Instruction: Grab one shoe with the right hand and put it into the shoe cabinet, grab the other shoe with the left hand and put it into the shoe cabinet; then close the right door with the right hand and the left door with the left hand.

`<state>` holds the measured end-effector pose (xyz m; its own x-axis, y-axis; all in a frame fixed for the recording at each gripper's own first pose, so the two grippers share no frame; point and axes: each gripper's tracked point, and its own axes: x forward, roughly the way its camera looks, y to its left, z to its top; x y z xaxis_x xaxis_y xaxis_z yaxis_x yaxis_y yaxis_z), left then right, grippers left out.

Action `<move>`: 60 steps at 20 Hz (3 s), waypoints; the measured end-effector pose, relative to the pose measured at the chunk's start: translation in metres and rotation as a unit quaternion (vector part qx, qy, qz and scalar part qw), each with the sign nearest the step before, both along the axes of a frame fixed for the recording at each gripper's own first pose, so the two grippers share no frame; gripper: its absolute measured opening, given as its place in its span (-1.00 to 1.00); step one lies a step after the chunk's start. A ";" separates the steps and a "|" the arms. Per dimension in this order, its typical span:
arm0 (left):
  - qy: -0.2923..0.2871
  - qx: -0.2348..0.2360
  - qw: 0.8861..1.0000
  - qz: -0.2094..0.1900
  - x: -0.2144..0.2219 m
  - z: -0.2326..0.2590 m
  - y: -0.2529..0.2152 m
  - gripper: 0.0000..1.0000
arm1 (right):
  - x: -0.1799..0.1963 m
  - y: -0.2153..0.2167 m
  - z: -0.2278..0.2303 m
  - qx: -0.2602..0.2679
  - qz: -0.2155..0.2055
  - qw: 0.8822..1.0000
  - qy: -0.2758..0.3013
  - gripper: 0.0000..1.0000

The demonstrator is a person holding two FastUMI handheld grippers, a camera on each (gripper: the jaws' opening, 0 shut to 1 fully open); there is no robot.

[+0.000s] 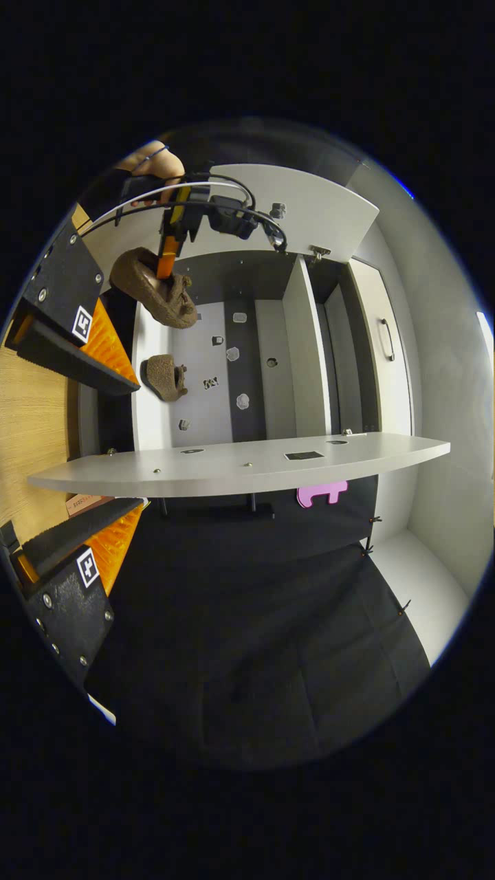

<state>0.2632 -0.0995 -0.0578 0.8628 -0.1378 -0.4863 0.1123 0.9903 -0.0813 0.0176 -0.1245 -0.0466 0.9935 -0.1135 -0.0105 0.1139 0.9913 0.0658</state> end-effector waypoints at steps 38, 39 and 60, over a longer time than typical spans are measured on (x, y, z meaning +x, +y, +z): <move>-0.174 0.015 0.984 -0.029 0.005 0.139 -0.015 0.82 | -0.003 -0.045 -0.012 -0.005 -0.010 1.000 0.022 0.85; -0.184 0.017 0.983 -0.026 -0.010 0.145 -0.012 0.86 | -0.003 -0.053 -0.015 -0.004 -0.012 1.000 0.024 0.85; -0.261 0.053 0.958 0.102 -0.271 0.172 0.160 0.94 | 0.049 -0.106 -0.069 -0.005 0.033 0.998 0.052 0.82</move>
